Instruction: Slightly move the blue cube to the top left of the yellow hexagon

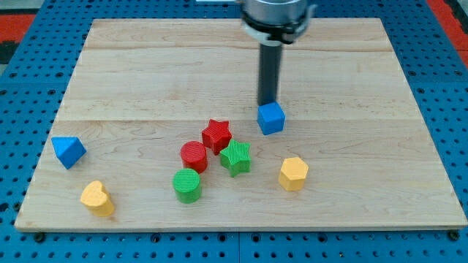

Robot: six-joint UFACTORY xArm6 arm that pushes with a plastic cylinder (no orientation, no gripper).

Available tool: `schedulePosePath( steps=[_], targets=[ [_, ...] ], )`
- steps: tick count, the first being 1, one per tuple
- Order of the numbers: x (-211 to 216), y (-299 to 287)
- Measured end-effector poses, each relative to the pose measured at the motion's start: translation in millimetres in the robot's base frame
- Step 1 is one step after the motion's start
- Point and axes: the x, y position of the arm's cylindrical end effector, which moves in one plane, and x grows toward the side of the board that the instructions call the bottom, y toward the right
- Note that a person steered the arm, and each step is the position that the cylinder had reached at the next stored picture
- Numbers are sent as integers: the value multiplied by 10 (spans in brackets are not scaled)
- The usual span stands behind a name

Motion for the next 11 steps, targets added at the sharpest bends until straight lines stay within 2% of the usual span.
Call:
schedulePosePath(
  steps=[3, 5, 6, 7, 9, 10, 11],
  targets=[
    [619, 231],
    [572, 947],
    [253, 419],
    [428, 169],
    [637, 435],
    [350, 482],
    [318, 79]
  ],
)
